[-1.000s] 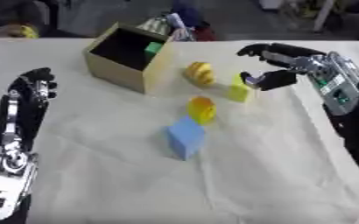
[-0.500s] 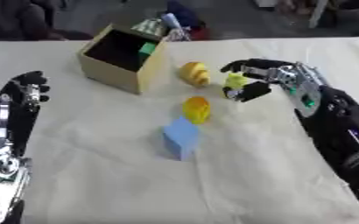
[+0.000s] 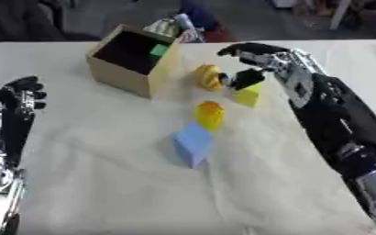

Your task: Pick up objects on the table and place them in the box.

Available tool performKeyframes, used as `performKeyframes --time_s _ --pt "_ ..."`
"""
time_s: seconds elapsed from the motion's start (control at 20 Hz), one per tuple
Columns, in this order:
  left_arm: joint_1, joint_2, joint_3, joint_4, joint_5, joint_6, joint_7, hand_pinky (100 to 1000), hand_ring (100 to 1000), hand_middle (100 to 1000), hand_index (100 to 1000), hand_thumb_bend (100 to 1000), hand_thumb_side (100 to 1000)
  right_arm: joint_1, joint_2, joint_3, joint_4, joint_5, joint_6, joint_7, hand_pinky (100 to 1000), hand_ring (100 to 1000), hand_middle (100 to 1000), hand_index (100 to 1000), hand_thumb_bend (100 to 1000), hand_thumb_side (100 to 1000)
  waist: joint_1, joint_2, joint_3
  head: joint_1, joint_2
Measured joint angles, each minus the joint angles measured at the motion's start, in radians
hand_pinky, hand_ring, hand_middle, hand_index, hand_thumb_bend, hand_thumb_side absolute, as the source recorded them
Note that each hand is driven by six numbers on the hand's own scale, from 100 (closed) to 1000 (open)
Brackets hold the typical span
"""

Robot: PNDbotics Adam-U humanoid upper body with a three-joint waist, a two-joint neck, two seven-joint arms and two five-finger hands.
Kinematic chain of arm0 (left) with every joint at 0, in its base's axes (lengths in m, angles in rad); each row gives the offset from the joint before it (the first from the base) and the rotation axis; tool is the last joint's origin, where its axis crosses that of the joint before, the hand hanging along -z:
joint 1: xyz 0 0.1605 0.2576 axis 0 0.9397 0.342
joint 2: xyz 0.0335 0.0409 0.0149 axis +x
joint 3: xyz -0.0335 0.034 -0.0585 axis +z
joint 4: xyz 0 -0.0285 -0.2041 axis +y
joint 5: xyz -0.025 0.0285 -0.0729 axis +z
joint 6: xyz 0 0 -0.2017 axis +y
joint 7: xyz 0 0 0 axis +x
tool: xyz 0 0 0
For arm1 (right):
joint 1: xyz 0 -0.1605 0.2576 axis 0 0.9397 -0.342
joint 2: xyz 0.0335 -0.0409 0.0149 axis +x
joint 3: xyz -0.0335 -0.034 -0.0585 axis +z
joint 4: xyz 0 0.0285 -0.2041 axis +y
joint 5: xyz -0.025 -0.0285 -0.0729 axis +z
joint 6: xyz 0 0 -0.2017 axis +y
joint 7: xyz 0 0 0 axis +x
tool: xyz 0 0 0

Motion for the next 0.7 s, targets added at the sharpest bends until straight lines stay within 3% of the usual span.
performKeyframes --time_s 0.25,0.5,0.7 --pt "-0.021 -0.001 -0.015 0.000 0.010 -0.002 -0.015 653 666 633 753 100 754 -0.012 0.019 -0.055 0.046 0.052 0.076 -0.078 888 984 945 1000 100 459 0.003 0.014 0.047 -0.046 0.000" --pt "-0.033 -0.009 -0.029 0.000 0.018 -0.004 -0.031 653 665 632 753 100 753 -0.016 0.026 -0.101 0.085 0.101 0.157 -0.175 885 979 940 1000 100 437 0.009 0.022 0.084 -0.085 0.000" --pt "-0.036 -0.009 -0.032 0.000 0.022 -0.004 -0.037 653 665 632 753 100 752 -0.018 0.026 -0.129 0.113 0.117 0.208 -0.227 878 968 923 1000 100 484 0.010 0.027 0.106 -0.109 0.000"
